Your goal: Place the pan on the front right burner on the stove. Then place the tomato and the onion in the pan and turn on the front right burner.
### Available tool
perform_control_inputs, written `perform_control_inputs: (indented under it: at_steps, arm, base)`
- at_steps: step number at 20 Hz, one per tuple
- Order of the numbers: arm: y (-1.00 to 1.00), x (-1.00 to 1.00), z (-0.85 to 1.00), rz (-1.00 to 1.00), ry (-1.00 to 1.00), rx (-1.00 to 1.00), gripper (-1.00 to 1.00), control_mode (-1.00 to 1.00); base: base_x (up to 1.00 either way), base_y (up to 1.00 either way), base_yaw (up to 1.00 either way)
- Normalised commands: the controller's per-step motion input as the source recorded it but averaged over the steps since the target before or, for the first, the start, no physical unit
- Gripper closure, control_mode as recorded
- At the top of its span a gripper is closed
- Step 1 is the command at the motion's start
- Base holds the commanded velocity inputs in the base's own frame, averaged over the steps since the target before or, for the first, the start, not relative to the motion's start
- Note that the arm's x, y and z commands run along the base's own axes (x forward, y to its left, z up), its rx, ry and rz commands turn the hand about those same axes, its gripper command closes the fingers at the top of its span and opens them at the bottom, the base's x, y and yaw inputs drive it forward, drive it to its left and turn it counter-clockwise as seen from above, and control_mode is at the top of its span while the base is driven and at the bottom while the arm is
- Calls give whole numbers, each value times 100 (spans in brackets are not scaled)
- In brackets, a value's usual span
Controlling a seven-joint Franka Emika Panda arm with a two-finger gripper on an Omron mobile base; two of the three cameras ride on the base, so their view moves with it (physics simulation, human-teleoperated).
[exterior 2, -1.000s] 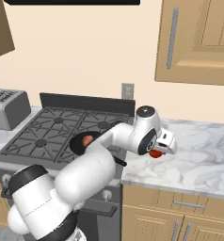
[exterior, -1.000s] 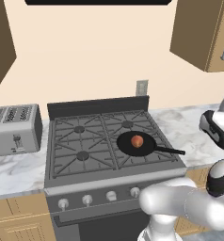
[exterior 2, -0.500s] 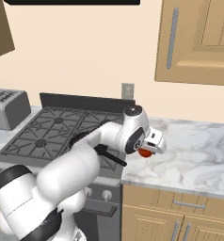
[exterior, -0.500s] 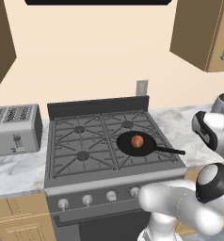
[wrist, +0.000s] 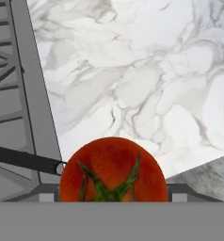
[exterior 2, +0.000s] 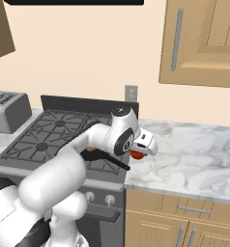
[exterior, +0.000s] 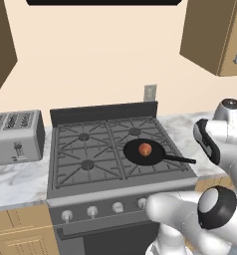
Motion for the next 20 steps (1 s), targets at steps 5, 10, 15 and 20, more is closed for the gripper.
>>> perform_control_inputs:
  at_steps: [5, 10, 15, 20]
  arm:
    - [38, 0, 15, 0, -3, 2, 100, -100]
    - [40, 0, 14, 0, -3, 1, 100, -100]
    - [41, 0, 10, 0, -2, 1, 100, -100]
    - [41, 0, 3, 0, -3, 1, 100, -100]
  base:
    - [0, 0, 0]
    - [0, 0, 0]
    - [0, 0, 0]
    - [0, 0, 0]
